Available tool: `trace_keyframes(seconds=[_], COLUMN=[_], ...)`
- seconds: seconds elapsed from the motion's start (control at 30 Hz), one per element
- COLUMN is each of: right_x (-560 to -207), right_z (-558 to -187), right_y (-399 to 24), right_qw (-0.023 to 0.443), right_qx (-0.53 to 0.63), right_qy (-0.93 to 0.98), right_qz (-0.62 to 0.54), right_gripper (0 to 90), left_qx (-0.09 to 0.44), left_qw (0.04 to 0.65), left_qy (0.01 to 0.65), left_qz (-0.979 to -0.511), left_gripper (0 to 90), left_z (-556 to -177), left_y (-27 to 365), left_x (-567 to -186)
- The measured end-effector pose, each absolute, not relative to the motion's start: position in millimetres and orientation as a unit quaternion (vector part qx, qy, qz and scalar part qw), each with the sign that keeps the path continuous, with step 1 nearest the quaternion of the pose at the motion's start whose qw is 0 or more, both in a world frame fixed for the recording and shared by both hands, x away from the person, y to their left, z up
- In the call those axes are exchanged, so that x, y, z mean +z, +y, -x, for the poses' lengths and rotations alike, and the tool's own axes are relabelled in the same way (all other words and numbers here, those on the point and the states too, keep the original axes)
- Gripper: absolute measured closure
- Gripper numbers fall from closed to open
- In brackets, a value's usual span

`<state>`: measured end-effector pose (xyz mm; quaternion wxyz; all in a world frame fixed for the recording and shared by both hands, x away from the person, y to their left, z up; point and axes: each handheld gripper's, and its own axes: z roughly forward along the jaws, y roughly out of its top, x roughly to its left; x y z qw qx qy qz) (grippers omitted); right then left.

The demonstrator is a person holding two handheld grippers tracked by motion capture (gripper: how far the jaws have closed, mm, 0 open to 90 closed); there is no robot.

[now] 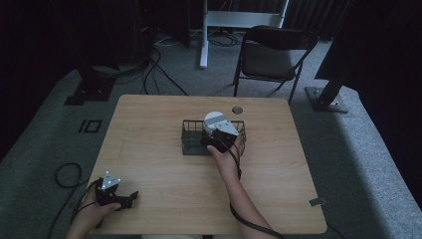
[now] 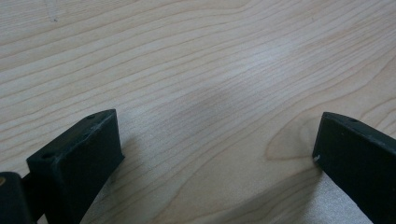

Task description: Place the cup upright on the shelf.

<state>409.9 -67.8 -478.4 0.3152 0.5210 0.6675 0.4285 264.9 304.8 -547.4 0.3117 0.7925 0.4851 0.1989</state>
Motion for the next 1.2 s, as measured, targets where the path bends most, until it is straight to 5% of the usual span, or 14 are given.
trace_keyframes(seconds=[1.2], right_x=[-480.2], right_z=[-399.1], right_y=[-85.7], right_qw=[0.301], right_qx=[0.453], right_qy=[0.689], right_qz=[-0.48], right_gripper=[10.6], left_qx=[0.199], left_qw=[0.312], left_qy=[0.485], left_qz=[-0.793], left_gripper=[1.4], left_z=[-264.9], left_y=[304.8], left_x=[-547.4])
